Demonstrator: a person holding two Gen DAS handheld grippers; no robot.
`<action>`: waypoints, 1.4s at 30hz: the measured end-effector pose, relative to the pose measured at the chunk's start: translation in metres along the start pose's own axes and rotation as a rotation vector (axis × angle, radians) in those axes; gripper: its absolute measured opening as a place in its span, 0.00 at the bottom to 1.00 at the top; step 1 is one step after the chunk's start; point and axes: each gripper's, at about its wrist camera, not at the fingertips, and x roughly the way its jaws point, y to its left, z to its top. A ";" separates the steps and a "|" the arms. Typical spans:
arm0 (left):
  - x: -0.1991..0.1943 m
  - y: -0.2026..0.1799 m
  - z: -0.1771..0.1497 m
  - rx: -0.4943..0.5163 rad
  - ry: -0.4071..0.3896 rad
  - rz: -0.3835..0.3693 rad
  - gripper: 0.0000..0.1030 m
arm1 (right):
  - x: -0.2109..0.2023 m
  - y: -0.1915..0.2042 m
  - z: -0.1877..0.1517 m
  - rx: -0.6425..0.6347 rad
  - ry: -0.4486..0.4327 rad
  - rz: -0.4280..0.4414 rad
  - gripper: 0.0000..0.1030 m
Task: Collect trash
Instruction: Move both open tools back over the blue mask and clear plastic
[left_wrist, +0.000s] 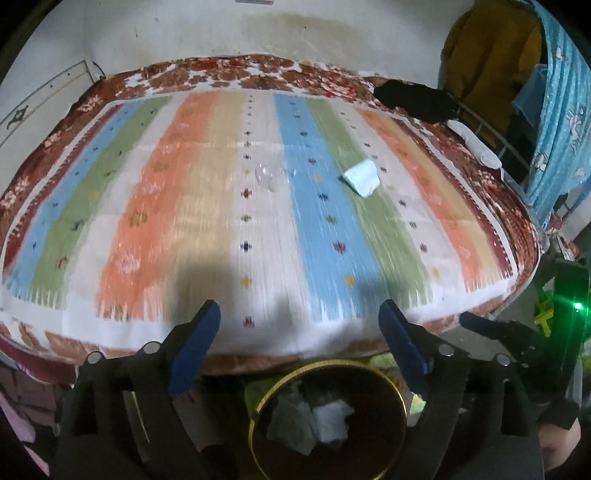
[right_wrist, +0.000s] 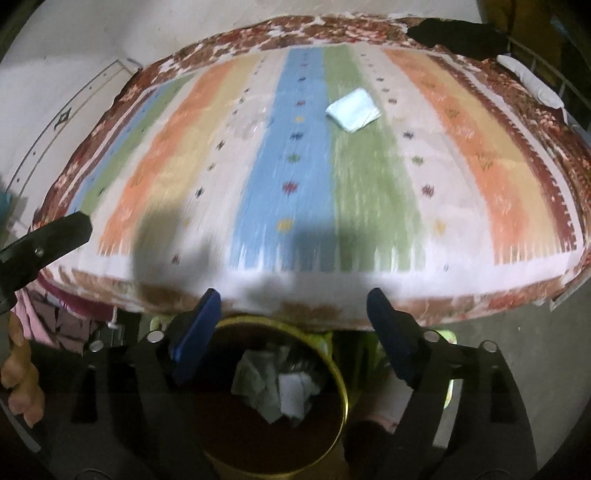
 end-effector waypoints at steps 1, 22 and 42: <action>0.002 0.002 0.008 -0.002 -0.007 -0.002 0.91 | 0.001 -0.003 0.007 0.006 -0.008 0.005 0.81; 0.097 0.037 0.102 0.004 -0.023 0.147 0.94 | 0.056 -0.043 0.127 0.060 -0.116 -0.078 0.91; 0.195 0.028 0.129 0.165 0.033 0.214 0.93 | 0.144 -0.069 0.197 0.193 -0.094 -0.108 0.91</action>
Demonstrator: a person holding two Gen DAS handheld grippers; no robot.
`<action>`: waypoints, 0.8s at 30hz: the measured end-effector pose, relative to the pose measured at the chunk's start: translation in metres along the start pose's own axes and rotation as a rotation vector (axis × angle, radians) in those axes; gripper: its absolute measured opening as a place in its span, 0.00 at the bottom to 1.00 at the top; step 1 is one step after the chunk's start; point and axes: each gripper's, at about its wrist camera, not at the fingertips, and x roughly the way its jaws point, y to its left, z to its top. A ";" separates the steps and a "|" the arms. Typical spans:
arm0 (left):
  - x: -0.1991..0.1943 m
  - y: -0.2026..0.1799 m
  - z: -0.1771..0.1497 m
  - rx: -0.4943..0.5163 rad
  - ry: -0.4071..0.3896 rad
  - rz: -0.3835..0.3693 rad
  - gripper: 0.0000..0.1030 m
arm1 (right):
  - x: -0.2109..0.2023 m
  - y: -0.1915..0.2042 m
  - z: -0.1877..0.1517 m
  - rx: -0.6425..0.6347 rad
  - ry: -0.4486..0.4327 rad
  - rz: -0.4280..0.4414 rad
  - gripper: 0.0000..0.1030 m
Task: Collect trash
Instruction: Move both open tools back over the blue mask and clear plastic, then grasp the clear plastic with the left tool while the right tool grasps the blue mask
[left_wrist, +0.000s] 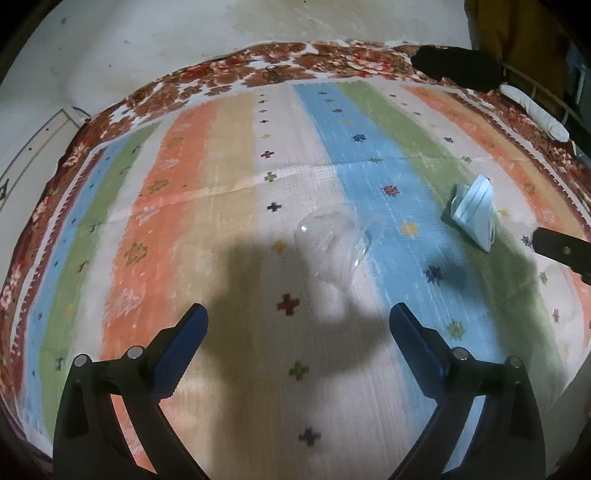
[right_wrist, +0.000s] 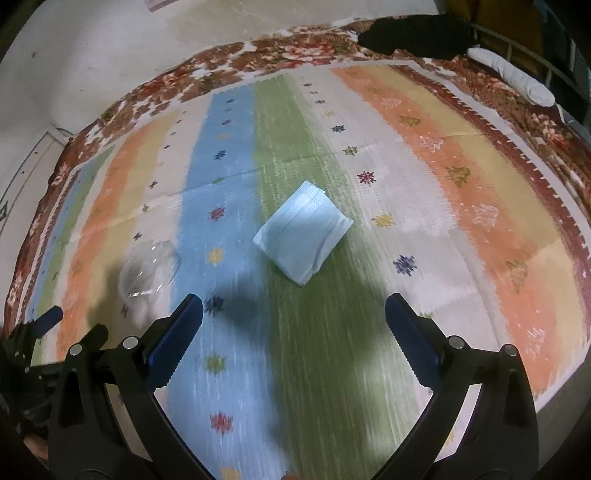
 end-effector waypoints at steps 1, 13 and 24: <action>0.003 -0.002 0.002 0.005 -0.002 0.000 0.93 | 0.005 0.001 0.004 0.001 0.002 -0.004 0.91; 0.043 -0.011 0.027 0.015 0.031 0.050 0.87 | 0.070 0.008 0.042 0.027 0.010 -0.029 0.90; 0.058 -0.022 0.041 0.017 0.014 0.072 0.05 | 0.109 0.006 0.047 0.013 0.109 -0.101 0.23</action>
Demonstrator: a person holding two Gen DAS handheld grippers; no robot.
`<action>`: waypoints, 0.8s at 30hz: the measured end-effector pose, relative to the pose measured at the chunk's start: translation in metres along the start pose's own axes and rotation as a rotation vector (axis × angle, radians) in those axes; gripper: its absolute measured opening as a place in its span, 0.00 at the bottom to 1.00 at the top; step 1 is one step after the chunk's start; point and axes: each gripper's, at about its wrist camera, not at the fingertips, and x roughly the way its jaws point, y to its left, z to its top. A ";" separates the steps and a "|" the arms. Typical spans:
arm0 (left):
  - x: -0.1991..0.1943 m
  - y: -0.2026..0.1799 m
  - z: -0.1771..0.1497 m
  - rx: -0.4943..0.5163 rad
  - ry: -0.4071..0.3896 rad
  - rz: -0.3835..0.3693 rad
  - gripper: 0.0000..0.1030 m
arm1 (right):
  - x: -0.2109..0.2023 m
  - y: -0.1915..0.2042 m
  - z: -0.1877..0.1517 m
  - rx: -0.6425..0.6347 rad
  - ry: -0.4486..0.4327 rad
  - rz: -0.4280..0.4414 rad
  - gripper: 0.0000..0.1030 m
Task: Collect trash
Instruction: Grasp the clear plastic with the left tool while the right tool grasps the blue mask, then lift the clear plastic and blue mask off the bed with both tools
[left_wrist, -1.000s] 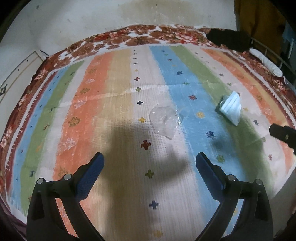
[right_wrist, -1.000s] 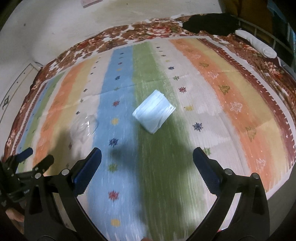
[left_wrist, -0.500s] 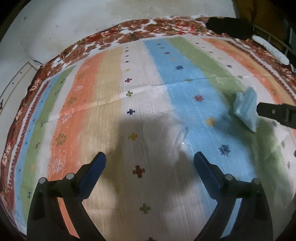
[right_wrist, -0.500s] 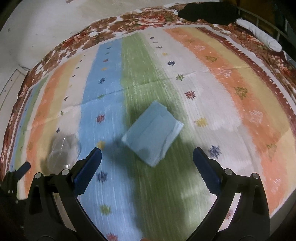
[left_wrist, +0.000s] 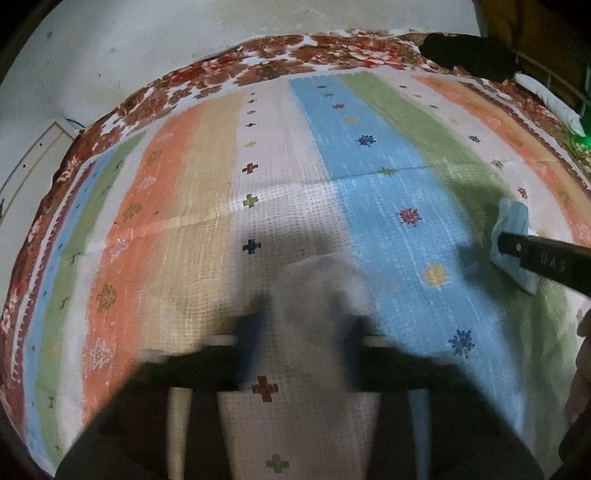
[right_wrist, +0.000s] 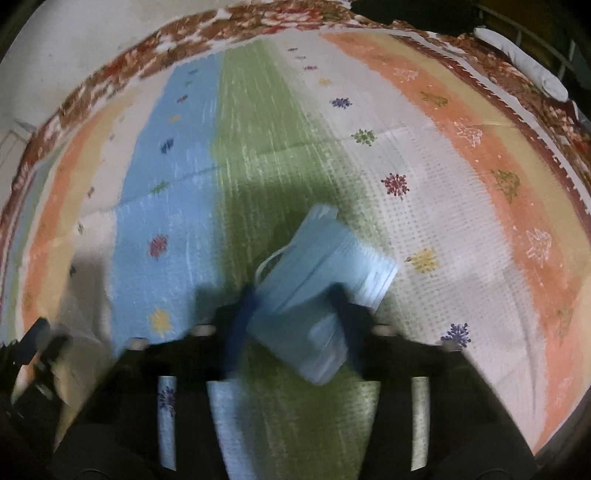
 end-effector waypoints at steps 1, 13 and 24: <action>-0.002 0.003 0.001 -0.012 -0.006 0.000 0.05 | 0.000 -0.001 0.000 -0.001 0.003 0.004 0.20; -0.059 0.042 -0.011 -0.214 0.001 -0.191 0.04 | -0.085 0.018 -0.026 -0.130 -0.056 0.126 0.09; -0.111 0.044 -0.042 -0.277 0.024 -0.285 0.04 | -0.149 0.016 -0.076 -0.184 -0.068 0.187 0.09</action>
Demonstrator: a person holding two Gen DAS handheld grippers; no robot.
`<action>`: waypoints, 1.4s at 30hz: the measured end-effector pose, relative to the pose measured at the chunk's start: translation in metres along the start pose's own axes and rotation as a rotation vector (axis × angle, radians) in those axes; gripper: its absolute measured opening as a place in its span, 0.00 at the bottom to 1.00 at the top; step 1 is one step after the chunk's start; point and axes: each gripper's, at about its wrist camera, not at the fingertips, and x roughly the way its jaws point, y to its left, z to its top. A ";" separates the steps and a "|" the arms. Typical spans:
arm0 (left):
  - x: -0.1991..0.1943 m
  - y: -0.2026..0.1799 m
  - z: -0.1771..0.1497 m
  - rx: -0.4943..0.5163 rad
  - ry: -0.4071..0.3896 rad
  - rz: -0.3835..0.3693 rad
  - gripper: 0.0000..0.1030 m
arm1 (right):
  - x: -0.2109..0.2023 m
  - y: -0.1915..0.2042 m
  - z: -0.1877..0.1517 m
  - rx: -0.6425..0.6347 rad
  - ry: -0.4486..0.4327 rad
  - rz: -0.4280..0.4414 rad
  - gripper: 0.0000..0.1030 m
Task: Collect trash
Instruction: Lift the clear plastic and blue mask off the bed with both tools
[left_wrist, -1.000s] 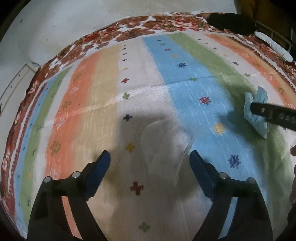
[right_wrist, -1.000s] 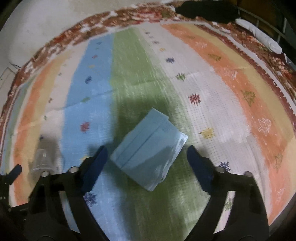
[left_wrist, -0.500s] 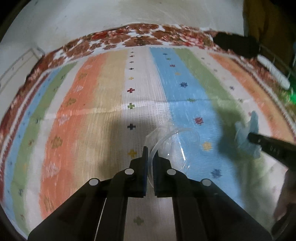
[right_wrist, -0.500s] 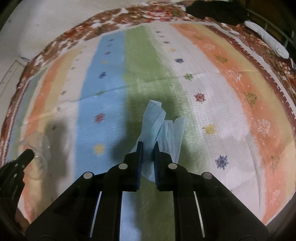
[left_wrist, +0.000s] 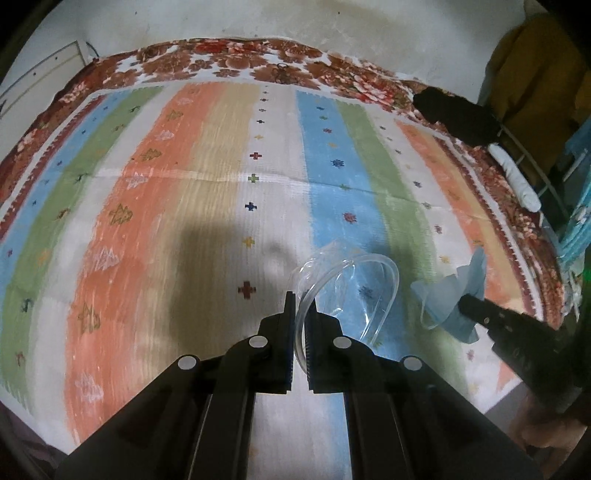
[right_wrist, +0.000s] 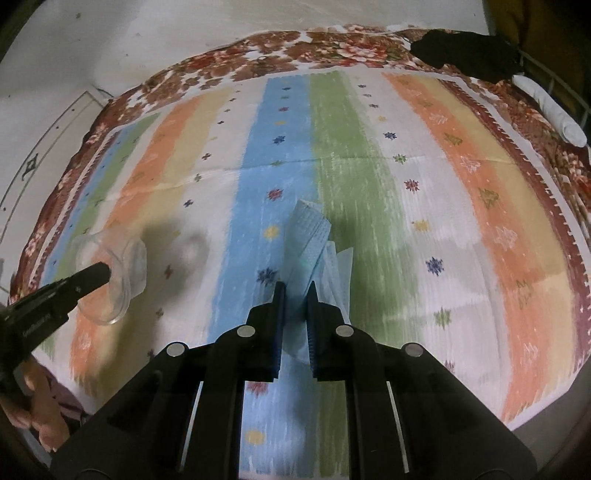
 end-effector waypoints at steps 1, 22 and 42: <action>-0.003 0.000 -0.002 -0.004 0.001 -0.008 0.04 | -0.004 0.001 -0.003 -0.003 -0.002 0.005 0.09; -0.079 0.004 -0.040 -0.092 -0.014 -0.157 0.04 | -0.089 0.029 -0.061 -0.100 -0.072 0.084 0.09; -0.134 -0.014 -0.102 0.008 -0.061 -0.234 0.04 | -0.152 0.039 -0.132 -0.136 -0.134 0.146 0.10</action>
